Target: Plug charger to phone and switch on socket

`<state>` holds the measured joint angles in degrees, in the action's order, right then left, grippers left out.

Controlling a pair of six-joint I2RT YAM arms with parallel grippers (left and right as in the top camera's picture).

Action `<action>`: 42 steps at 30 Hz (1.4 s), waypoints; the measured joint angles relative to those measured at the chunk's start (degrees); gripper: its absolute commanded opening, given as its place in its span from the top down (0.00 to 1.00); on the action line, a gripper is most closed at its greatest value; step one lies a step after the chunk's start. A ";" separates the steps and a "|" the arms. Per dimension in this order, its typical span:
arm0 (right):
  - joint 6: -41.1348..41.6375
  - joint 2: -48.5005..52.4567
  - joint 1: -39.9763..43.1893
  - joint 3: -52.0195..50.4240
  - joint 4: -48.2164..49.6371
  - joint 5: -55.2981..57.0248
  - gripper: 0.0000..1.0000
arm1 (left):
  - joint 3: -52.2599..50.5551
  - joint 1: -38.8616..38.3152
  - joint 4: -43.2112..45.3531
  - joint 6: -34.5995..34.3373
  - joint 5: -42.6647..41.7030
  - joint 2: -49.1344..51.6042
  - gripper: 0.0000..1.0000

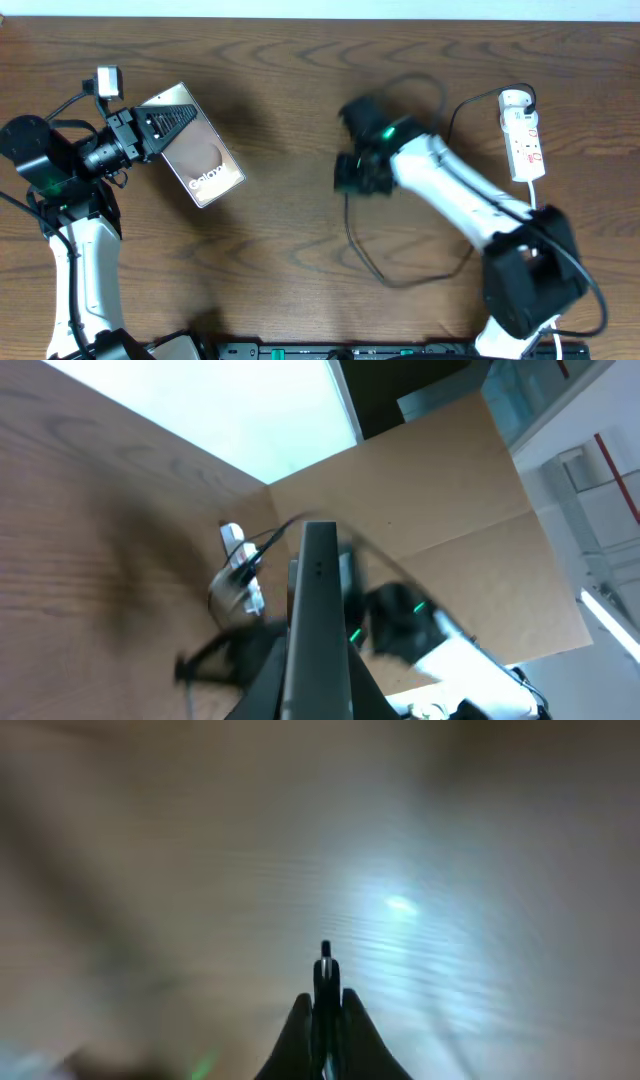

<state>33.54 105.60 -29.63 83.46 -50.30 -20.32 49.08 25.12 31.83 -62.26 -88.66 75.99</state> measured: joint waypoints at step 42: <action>-60.26 -3.87 -8.11 -2.58 5.20 -58.84 0.99 | 0.00 -9.29 -1.33 2.40 0.02 0.09 0.93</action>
<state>-26.72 101.73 -37.74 80.88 -45.10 -79.15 49.08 15.84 30.50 -59.86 -88.64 76.07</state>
